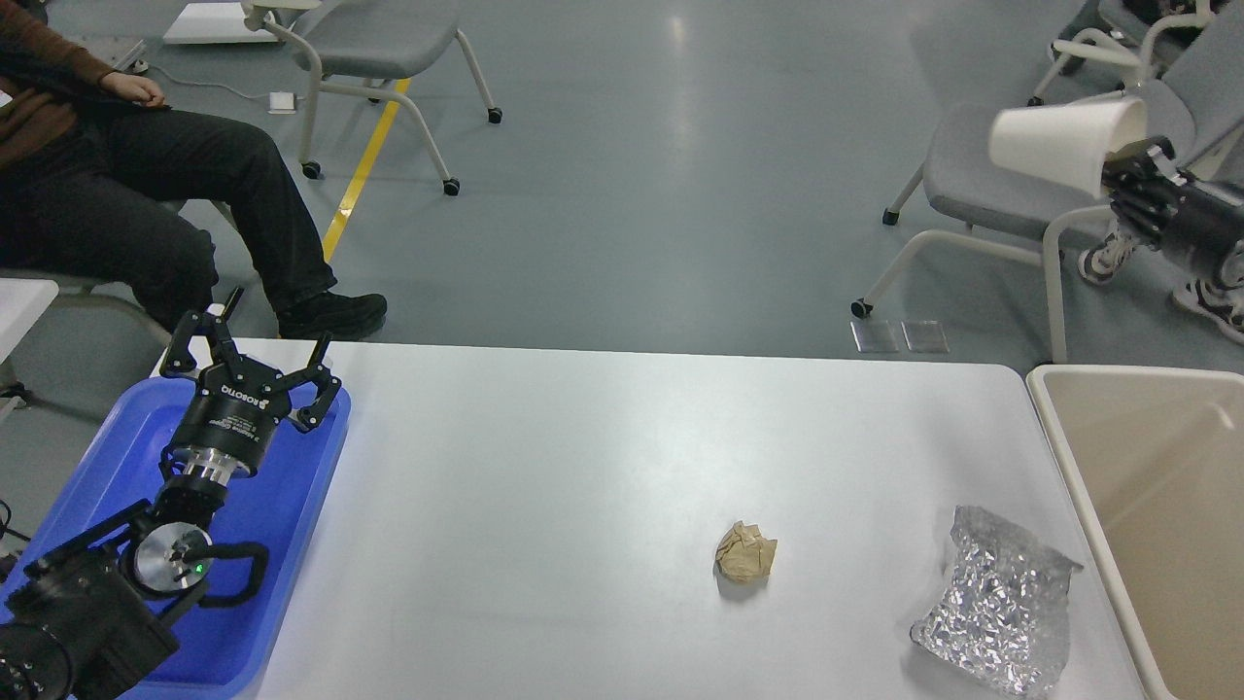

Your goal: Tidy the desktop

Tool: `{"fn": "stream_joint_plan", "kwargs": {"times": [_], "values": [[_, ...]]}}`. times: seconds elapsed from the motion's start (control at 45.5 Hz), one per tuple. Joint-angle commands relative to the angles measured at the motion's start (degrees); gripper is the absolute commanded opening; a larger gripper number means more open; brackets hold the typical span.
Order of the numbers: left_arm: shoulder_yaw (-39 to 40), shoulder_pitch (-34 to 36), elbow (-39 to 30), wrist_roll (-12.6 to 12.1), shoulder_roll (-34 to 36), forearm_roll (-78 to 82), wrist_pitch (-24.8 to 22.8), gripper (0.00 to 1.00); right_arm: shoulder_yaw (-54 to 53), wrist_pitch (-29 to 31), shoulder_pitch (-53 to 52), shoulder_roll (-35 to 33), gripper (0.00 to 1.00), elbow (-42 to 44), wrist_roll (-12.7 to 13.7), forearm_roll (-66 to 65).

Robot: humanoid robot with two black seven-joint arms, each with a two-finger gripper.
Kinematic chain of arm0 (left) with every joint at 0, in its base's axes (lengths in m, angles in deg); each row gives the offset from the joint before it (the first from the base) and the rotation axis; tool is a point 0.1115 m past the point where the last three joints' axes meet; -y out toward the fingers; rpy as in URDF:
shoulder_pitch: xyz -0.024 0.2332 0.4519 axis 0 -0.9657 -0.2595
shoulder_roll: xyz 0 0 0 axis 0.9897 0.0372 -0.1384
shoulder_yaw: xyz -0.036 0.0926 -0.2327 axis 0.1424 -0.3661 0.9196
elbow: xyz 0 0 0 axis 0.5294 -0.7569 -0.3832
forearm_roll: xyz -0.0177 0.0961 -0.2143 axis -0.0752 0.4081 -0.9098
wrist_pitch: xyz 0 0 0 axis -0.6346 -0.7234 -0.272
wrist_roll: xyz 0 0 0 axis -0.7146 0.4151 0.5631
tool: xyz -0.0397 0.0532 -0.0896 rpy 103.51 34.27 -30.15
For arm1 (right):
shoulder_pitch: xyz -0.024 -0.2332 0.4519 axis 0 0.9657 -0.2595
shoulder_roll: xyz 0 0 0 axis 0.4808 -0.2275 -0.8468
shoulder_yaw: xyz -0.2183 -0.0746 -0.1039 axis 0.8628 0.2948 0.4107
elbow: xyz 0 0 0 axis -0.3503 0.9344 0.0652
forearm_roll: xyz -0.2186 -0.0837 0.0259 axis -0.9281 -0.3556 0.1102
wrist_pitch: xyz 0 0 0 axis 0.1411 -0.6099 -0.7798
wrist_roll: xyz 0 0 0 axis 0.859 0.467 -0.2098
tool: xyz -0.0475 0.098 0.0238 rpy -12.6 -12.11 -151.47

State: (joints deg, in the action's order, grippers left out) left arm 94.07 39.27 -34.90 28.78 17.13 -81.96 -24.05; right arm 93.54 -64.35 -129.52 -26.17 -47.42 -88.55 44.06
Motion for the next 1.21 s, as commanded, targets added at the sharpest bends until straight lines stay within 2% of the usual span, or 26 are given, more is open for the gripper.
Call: {"fn": "stream_joint_plan", "kwargs": {"times": [0.0,0.418,0.615,0.703,0.791,0.857,0.879,0.967,1.033,1.099,1.187], "values": [[0.0,-0.01,0.0,-0.03,0.0,0.0,0.0,0.98,-3.48,-0.21,10.5,-5.67,0.0,4.73,0.1,2.1],[0.0,-0.09,0.0,0.06,0.0,0.0,0.0,0.98,-12.09,-0.74,28.62,-4.71,0.0,19.59,0.36,1.23],[0.0,-0.01,0.0,0.06,0.0,0.0,0.0,0.98,-11.22,-6.71,32.83,-3.21,0.0,19.85,0.89,0.44],[0.0,-0.01,0.0,0.06,0.0,0.0,0.0,0.98,-11.56,-8.64,34.59,-2.25,0.0,19.85,2.11,-1.14],[0.0,-0.01,0.0,-0.03,0.0,0.0,0.0,0.98,-11.92,-10.05,35.47,-1.63,0.0,19.85,4.92,-1.5],[0.0,-0.01,0.0,-0.03,0.0,0.0,0.0,0.98,-12.09,-10.93,35.56,-1.45,0.0,19.85,8.17,-1.5],[0.0,-0.01,0.0,0.06,0.0,0.0,0.0,0.98,-12.09,-11.46,35.65,-1.45,0.0,19.85,10.71,-1.5],[0.0,-0.09,0.0,-0.03,0.0,0.0,0.0,0.98,-12.27,-11.72,36.0,-0.14,0.0,19.85,17.57,-0.62],[0.0,-0.01,0.0,-0.03,0.0,0.0,0.0,0.98,-12.88,-11.81,36.44,0.65,0.0,19.85,21.79,-0.45],[0.0,-0.09,0.0,-0.03,0.0,0.0,0.0,0.98,-14.29,-11.9,36.53,1.62,0.0,19.85,24.17,-0.53],[0.0,-0.01,0.0,-0.03,0.0,0.0,0.0,0.98,-15.87,-11.99,36.53,3.29,0.0,19.85,25.58,-0.71]]}}
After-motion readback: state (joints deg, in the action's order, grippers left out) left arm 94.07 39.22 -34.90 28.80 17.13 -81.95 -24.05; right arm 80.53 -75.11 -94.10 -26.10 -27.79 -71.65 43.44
